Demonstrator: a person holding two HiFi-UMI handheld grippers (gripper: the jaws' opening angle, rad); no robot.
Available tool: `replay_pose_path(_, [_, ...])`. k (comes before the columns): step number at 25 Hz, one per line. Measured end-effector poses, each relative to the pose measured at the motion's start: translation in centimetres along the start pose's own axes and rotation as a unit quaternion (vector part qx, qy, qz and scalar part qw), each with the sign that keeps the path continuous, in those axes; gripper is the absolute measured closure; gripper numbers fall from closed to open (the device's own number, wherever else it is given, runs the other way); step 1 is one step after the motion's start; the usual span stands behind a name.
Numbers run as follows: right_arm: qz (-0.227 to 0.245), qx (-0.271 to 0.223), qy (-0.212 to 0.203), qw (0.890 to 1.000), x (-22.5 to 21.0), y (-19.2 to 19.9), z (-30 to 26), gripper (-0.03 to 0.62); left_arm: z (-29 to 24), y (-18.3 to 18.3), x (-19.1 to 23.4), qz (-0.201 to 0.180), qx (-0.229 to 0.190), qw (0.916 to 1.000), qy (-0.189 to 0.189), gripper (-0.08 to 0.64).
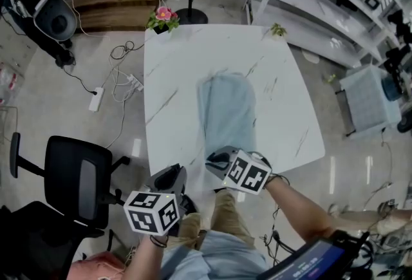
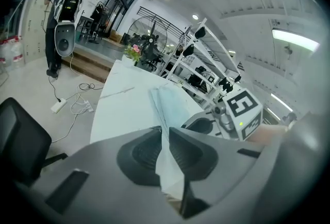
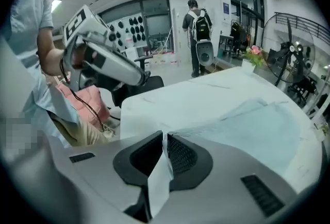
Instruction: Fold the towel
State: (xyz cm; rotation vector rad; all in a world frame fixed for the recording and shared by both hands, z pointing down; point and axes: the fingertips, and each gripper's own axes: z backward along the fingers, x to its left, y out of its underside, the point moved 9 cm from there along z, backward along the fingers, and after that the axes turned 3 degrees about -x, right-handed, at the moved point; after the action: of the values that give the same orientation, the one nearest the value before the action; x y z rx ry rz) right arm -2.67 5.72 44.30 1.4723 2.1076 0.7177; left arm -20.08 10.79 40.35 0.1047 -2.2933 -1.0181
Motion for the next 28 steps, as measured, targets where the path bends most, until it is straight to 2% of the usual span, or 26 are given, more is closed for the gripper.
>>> replay_pose_path(2, [0.007,0.02,-0.005,1.0,0.2,1.1,-2.0,0.54,-0.3,0.3,0.3,0.005,0.002,1.0,-0.005,0.512])
replay_pose_path(3, [0.01,0.022,-0.017,1.0,0.4,1.1,-2.4,0.516,-0.6,0.4,0.4,0.007,0.003,0.9999,-0.007,0.512])
replay_pose_path(4, [0.011,0.019,-0.037,0.999,0.6,0.6,-2.1,0.468,-0.8,0.4,0.4,0.009,0.003,0.9999,-0.009,0.511])
replay_pose_path(5, [0.011,0.011,-0.062,0.998,0.7,-0.2,-1.3,0.389,-1.1,0.3,0.4,0.011,0.001,0.9999,-0.01,0.511])
replay_pose_path(6, [0.009,-0.002,-0.089,0.996,0.8,-1.3,-0.1,0.371,-1.3,0.1,0.3,0.014,-0.002,0.9998,-0.01,0.511])
replay_pose_path(10, [0.013,-0.052,-0.177,0.983,-0.9,-5.3,5.9,0.367,-1.8,-1.1,-0.3,0.025,-0.017,0.9994,-0.013,0.5])
replay_pose_path(11, [0.02,-0.065,-0.179,0.981,-2.3,-6.1,7.3,0.384,-2.1,-1.5,-0.6,0.026,-0.02,0.9993,-0.015,0.49])
replay_pose_path(12, [0.03,-0.078,-0.164,0.983,-4.3,-6.8,8.5,0.41,-2.5,-1.8,-1.0,0.027,-0.021,0.9992,-0.019,0.472])
replay_pose_path(14, [0.056,-0.095,-0.078,0.991,-9.9,-7.6,10.0,0.448,-3.7,-2.3,-1.8,0.031,-0.022,0.9988,-0.029,0.427])
replay_pose_path(16, [0.089,-0.08,0.027,0.992,-16.2,-7.6,10.2,0.459,-5.5,-2.3,-2.6,0.036,-0.014,0.9982,-0.045,0.391])
replay_pose_path(17, [0.108,-0.067,0.059,0.99,-19.0,-7.4,9.7,0.459,-6.5,-2.2,-2.9,0.039,-0.005,0.9977,-0.055,0.385])
replay_pose_path(18, [0.123,-0.053,0.072,0.988,-21.5,-7.1,8.9,0.459,-7.5,-1.9,-3.2,0.041,0.007,0.9969,-0.066,0.379])
replay_pose_path(20, [0.129,-0.03,0.055,0.99,-25.4,-6.3,6.8,0.442,-9.4,-1.0,-3.6,0.042,0.036,0.9938,-0.096,0.373])
replay_pose_path(23, [0.095,-0.016,-0.012,0.995,-29.6,-4.9,3.4,0.43,-11.3,0.5,-3.7,0.046,0.067,0.9866,-0.141,0.376])
replay_pose_path(25, [0.076,-0.008,-0.053,0.996,-31.2,-4.2,1.3,0.417,-11.8,1.2,-4.0,0.063,0.078,0.9824,-0.158,0.413])
replay_pose_path(27, [0.08,0.004,-0.075,0.994,-31.8,-3.6,-0.2,0.42,-12.0,1.8,-4.3,0.077,0.085,0.979,-0.169,0.456])
replay_pose_path(28, [0.089,0.011,-0.081,0.993,-31.8,-3.3,-0.8,0.45,-12.1,2.1,-4.4,0.08,0.086,0.9777,-0.174,0.472])
